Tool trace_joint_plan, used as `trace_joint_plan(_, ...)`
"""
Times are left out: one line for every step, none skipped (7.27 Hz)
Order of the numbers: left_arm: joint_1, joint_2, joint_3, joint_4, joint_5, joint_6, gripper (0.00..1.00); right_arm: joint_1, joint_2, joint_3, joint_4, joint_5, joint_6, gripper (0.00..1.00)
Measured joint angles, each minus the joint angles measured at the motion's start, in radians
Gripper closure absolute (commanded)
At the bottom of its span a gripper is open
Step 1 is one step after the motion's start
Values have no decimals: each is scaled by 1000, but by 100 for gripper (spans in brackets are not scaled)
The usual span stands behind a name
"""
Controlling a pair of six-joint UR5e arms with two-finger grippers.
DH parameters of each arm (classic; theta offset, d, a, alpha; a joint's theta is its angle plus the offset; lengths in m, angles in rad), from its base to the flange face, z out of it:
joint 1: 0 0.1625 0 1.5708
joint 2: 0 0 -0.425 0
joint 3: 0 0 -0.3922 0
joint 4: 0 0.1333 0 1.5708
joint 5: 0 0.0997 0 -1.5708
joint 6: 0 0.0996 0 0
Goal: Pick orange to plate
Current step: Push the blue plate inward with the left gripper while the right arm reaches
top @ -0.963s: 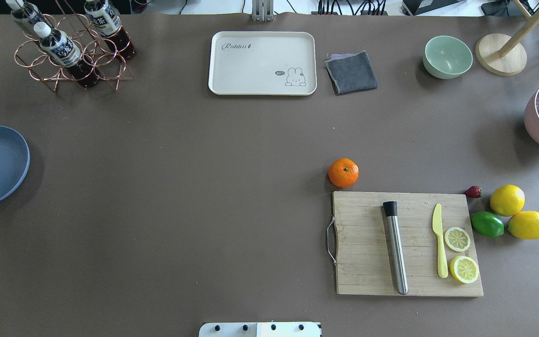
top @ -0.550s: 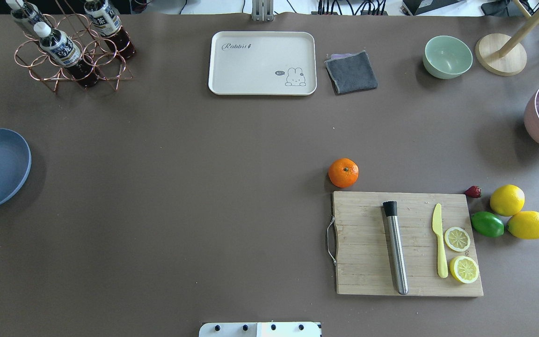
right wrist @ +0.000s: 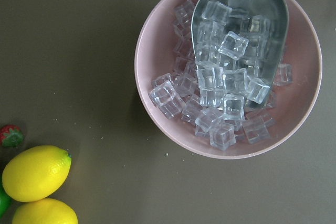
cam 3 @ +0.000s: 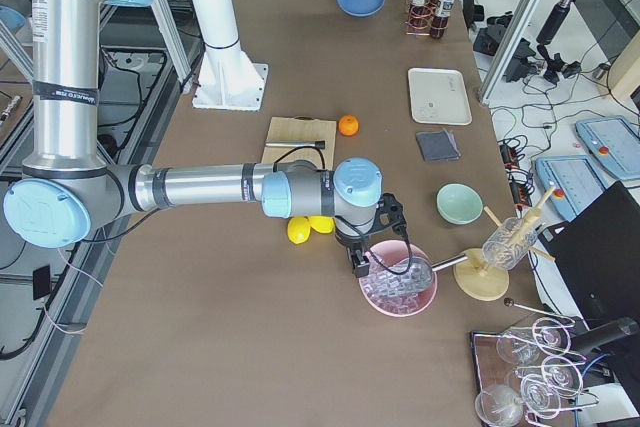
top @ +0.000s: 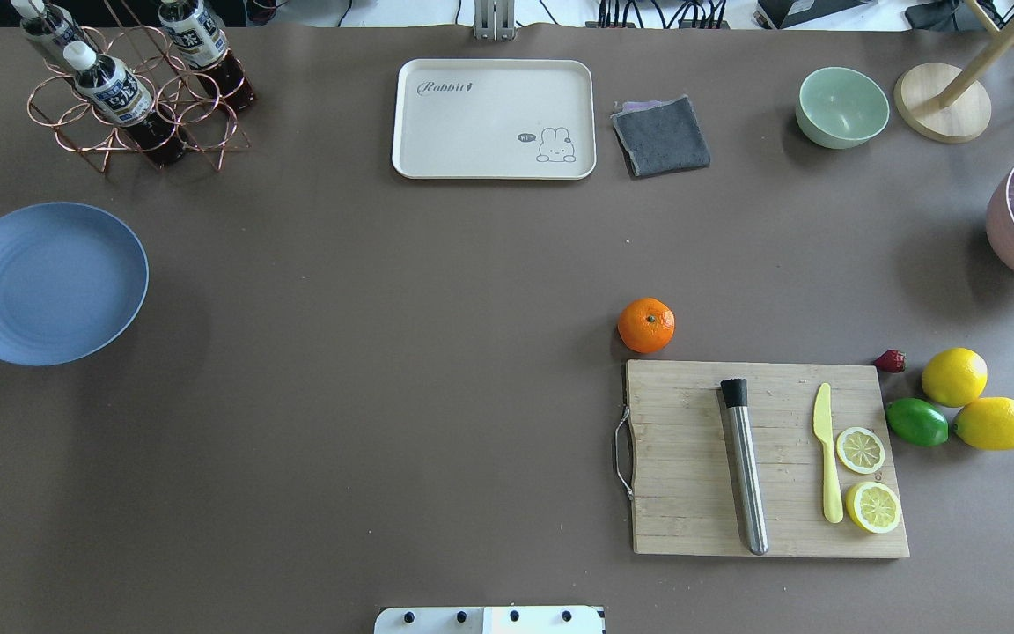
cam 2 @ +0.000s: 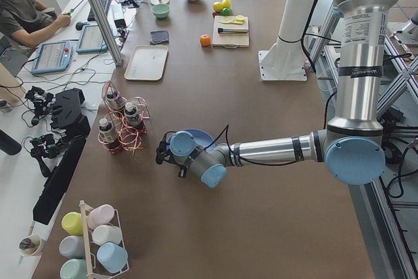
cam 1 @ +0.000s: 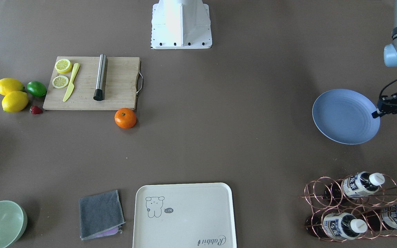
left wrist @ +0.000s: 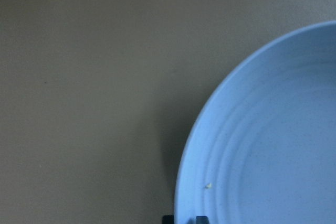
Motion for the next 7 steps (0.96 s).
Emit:
trace_joint_plan(53, -19, -77, 2, 12, -128, 100, -56, 29, 38, 0, 3, 119, 1)
trace_joint_plan(130, -43, -140, 4, 59, -257, 100, -124, 67, 75, 0, 4, 253, 1)
trace_joint_plan(217, -73, -188, 6, 121, -379, 100, -192, 117, 95, 0, 2, 380, 1)
trace_joint_plan(310, -116, -230, 21, 194, -494, 100, -266, 178, 104, 1, -10, 510, 1)
trace_joint_plan(394, -165, -269, 68, 266, -578, 100, -339, 241, 107, 0, -36, 637, 1)
trace_joint_plan(482, -223, -310, 148, 349, -641, 100, -417, 299, 108, 0, -72, 759, 1)
trace_joint_plan(571, -272, -332, 210, 430, -687, 100, -497, 349, 107, 1, -116, 866, 1)
